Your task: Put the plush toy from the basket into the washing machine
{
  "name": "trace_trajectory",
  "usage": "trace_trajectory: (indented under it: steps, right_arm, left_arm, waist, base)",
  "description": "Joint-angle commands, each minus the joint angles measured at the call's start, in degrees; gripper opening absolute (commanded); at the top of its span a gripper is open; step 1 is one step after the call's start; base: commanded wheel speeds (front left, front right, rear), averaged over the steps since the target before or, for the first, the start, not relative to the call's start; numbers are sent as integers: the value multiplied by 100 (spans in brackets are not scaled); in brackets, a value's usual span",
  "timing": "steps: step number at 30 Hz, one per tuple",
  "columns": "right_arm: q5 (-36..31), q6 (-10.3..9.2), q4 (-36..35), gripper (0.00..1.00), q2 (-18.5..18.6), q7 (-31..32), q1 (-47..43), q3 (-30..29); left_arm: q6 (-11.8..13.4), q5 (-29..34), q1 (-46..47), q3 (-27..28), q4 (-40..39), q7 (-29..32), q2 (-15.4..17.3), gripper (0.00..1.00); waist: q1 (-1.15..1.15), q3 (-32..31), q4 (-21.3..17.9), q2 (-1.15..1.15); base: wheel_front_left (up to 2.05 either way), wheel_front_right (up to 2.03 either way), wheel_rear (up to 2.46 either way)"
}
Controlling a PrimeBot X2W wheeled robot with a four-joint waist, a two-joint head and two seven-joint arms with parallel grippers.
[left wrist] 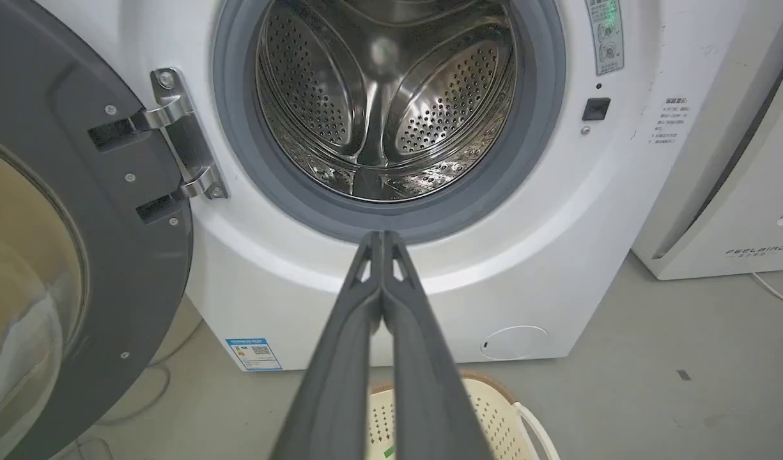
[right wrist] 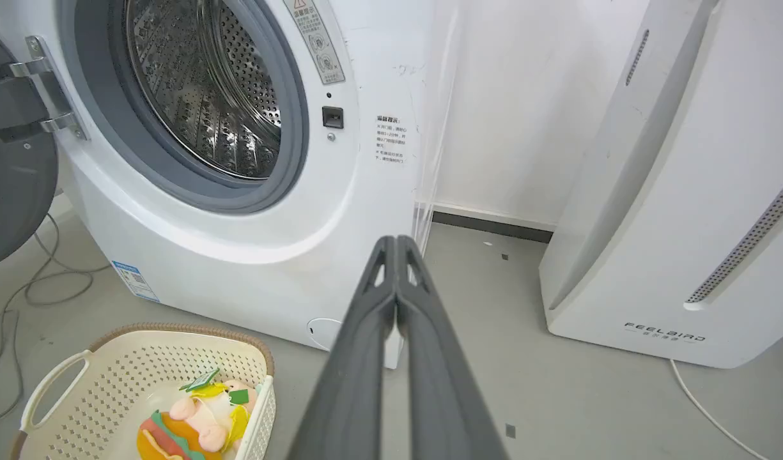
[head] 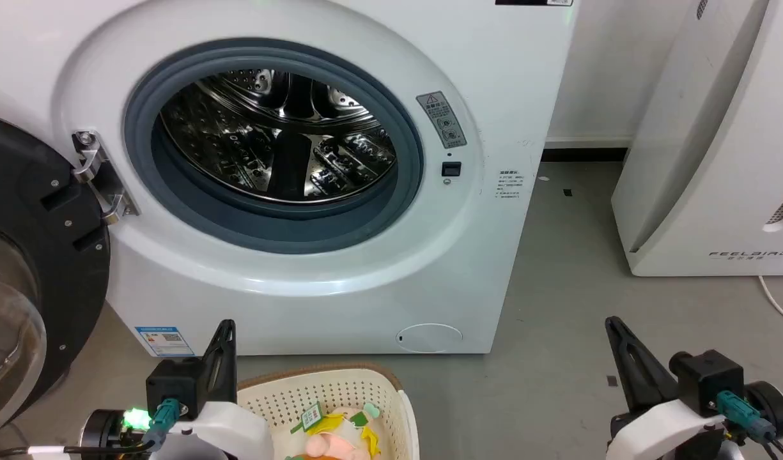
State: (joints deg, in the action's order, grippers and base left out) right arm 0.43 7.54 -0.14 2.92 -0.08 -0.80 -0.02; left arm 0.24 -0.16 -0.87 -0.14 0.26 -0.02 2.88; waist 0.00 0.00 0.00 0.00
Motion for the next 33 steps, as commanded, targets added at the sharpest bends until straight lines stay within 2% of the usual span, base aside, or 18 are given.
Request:
trace_trajectory:
  steps: [1,24,25,33]
  right_arm:
    - [-43,-5,14,0,-4,8,80,2]
    - [-43,-5,14,0,-4,8,80,2]
    - [4,0,0,100,0,-1,-2,1]
    - [50,0,-26,100,0,-82,-11,-33]
  left_arm:
    - [-24,16,87,14,-26,2,-1,0]
    - [-24,16,87,14,-26,2,-1,0]
    - [1,-2,-2,-2,1,-1,0,100]
    - [34,-44,-1,-50,41,-82,-1,100]
  waist:
    - [0,0,0,0]
    - [0,0,0,0]
    - [0,0,0,0]
    - [0,17,-5,0]
  base:
    - [0,0,0]
    - [0,0,0]
    - [0,0,0]
    - [0,0,0]
